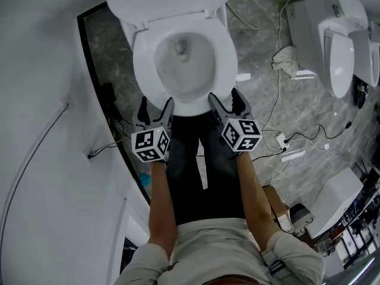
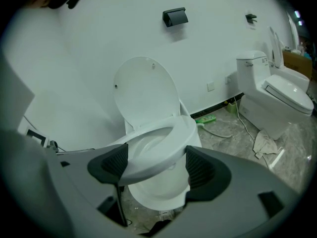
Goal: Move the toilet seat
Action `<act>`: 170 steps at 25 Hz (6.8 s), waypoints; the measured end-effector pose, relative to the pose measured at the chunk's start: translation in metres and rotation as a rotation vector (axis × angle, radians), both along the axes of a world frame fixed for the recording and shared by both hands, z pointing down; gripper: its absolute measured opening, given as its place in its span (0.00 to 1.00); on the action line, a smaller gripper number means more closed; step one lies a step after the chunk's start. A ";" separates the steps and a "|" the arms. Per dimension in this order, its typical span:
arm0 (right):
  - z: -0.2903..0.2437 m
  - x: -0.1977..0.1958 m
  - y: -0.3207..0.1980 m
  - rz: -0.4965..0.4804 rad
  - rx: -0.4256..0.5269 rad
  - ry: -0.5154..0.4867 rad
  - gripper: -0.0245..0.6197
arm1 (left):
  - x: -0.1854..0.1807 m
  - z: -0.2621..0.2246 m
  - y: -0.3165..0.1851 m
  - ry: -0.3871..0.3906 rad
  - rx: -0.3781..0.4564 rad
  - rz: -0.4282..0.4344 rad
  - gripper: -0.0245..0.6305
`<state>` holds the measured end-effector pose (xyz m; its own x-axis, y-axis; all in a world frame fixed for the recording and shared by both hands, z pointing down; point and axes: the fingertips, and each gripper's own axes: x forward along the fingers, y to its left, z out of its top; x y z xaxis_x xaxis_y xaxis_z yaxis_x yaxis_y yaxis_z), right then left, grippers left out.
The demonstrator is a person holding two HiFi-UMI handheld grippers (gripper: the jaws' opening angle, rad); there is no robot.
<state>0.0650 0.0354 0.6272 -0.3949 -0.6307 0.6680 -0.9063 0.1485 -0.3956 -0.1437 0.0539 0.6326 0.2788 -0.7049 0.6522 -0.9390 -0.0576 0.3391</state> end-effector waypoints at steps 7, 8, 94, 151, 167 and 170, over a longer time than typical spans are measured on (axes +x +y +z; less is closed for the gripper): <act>-0.012 -0.002 -0.008 0.023 0.006 -0.021 0.63 | -0.002 -0.013 -0.009 -0.004 0.035 0.020 0.65; -0.014 -0.002 -0.009 0.027 0.007 -0.025 0.63 | -0.003 -0.015 -0.010 -0.001 0.042 0.020 0.65; -0.151 -0.045 -0.081 -0.432 0.329 0.181 0.46 | 0.015 -0.147 -0.083 -0.103 0.182 0.163 0.61; -0.191 -0.059 -0.194 -0.352 0.409 0.161 0.40 | -0.012 -0.189 -0.192 -0.052 0.263 0.052 0.54; -0.197 -0.064 -0.221 -0.335 0.432 0.157 0.39 | -0.020 -0.195 -0.219 -0.056 0.283 0.028 0.52; -0.198 -0.064 -0.224 -0.330 0.437 0.156 0.39 | -0.020 -0.195 -0.222 -0.056 0.287 0.023 0.52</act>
